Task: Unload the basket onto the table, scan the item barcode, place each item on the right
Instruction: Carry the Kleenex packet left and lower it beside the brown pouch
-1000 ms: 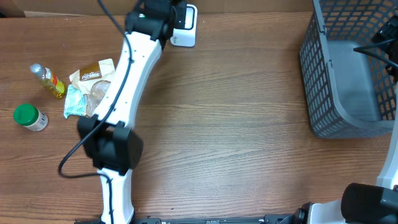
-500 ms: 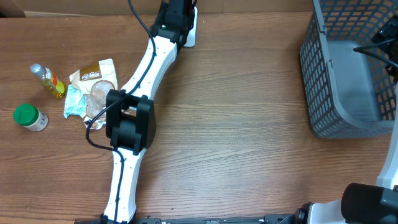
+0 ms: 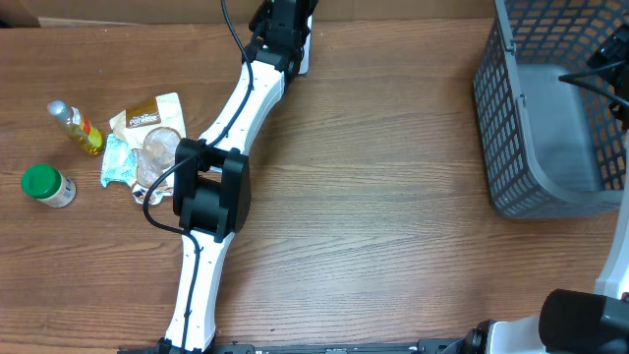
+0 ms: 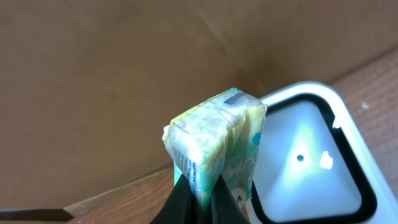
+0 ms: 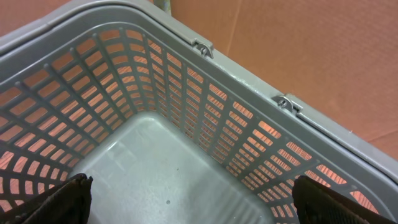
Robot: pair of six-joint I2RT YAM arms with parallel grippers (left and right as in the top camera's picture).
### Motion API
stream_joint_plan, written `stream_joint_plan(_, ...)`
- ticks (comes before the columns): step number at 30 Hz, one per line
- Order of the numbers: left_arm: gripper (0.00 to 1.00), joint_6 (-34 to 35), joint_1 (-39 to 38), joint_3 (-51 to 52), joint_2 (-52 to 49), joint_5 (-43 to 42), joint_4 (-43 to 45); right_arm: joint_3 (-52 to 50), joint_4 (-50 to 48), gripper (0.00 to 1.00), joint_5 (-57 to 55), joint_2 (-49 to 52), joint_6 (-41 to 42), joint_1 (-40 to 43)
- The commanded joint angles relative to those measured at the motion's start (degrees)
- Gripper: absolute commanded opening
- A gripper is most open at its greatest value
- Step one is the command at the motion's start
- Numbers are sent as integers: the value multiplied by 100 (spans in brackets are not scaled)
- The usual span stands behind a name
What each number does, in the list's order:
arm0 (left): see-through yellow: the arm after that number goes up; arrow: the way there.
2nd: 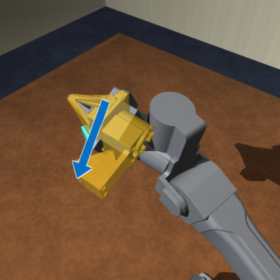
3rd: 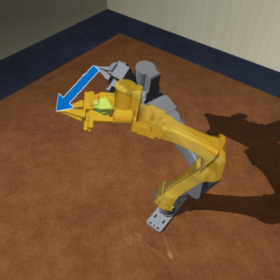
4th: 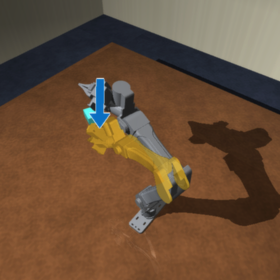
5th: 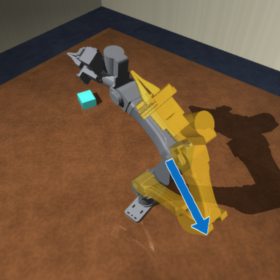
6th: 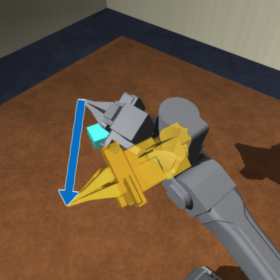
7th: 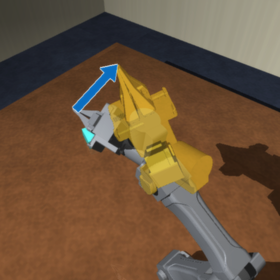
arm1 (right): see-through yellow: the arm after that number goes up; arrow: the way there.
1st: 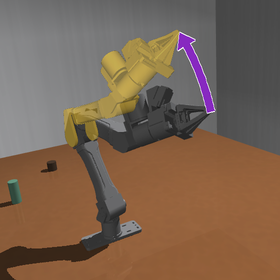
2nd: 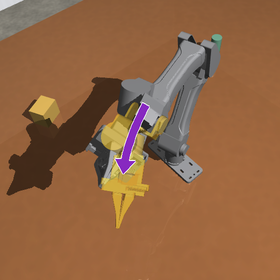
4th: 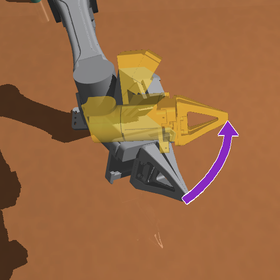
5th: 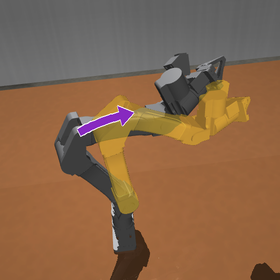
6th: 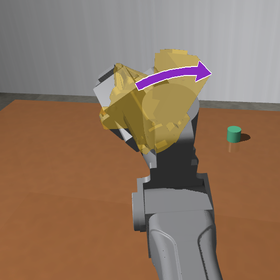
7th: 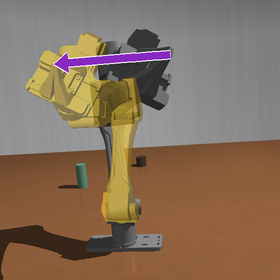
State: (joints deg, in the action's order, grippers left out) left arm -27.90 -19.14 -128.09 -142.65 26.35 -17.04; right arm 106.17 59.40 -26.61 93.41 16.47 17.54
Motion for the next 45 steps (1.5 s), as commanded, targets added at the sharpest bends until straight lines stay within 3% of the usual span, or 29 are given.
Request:
stream_joint_plan(1, 4, -407, -39, -133, -35, -192, -140, 31, -31, 100, -79, -7, -26, 0)
stream_joint_plan(11, 4, -1204, -42, -118, -52, -673, -264, 31, -31, 100, -79, -7, -24, 0)
stream_joint_plan(23, 4, -1241, -35, -101, -52, -811, -236, 31, -31, 100, -79, -7, -26, 0)
stream_joint_plan(28, 4, -1021, -83, -109, 114, 107, -39, 31, -31, 100, -79, -7, -24, 0)
stream_joint_plan(31, 4, -348, -129, -109, 420, 1014, -184, 31, -31, 100, -79, -7, -26, 0)
stream_joint_plan(34, 4, 1012, -142, -109, 874, 1777, -828, 31, -31, 100, -79, -7, -26, 0)
stream_joint_plan(41, 4, 4026, -101, -109, 2055, 986, -4046, 31, -31, 100, -79, -7, -24, 0)
stream_joint_plan(45, 4, 4795, -17, -109, 2256, 332, -5521, 31, -31, 100, -79, -7, -26, 0)
